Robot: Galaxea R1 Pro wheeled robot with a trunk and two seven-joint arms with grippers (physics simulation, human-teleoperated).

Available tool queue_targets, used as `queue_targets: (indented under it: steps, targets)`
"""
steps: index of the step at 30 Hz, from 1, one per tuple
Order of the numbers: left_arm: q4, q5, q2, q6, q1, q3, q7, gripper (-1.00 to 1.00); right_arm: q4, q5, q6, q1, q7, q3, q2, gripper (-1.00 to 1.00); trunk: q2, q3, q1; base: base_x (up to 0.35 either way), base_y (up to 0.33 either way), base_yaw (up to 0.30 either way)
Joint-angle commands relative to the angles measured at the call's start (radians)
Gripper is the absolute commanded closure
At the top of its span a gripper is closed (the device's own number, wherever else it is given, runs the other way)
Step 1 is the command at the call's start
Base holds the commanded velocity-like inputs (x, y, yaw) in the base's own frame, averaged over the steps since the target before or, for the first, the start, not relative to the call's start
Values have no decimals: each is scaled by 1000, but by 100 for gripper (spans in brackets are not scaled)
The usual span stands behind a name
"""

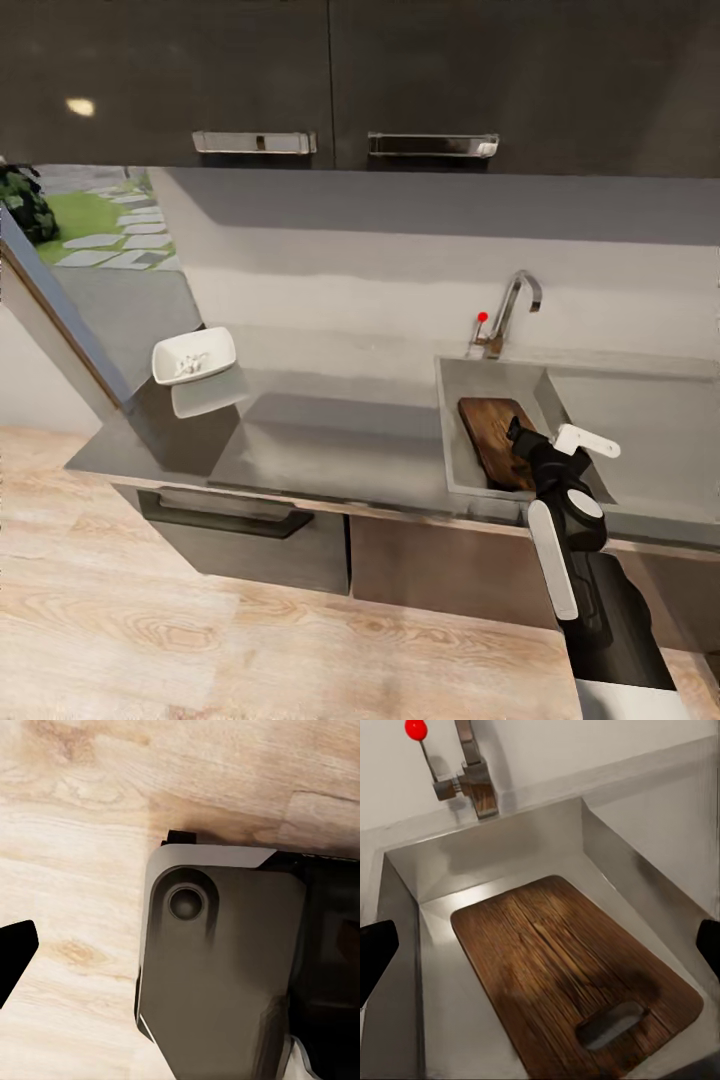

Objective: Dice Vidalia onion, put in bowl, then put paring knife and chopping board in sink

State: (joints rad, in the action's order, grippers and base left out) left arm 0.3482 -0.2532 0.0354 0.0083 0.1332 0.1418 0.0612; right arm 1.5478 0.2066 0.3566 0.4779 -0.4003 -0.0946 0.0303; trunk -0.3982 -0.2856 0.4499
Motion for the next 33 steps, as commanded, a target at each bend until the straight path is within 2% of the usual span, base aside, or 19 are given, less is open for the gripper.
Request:
queue_targets:
  steps: [1,20,24,29,33]
  targets:
    - [2,-9,1,1,0,8,6,-100,2,8,4,1,-5,0,0,-100,-2,-2,0,-255,0,0]
    - [2,-9,1,1,0,8,6,-100,0,9,4,1,-5,0,0,-100,-2,-2,0,-323,0,0]
    - [2,-7,1,1,0,8,6,-100,-12,8,4,-14,2,0,0,-100,-2,-2,0,-242,0,0]
    - [9,-5,1,2,0,6,3,-100,-73,5,-4,-36,76,0,-1,-100,-2,-2,0,-25,0,0]
    - [43,-1,4,0,0,4,5,-100,-201,3,-107,-38,89,0,-3,-100,-2,-2,0,-2,0,0]
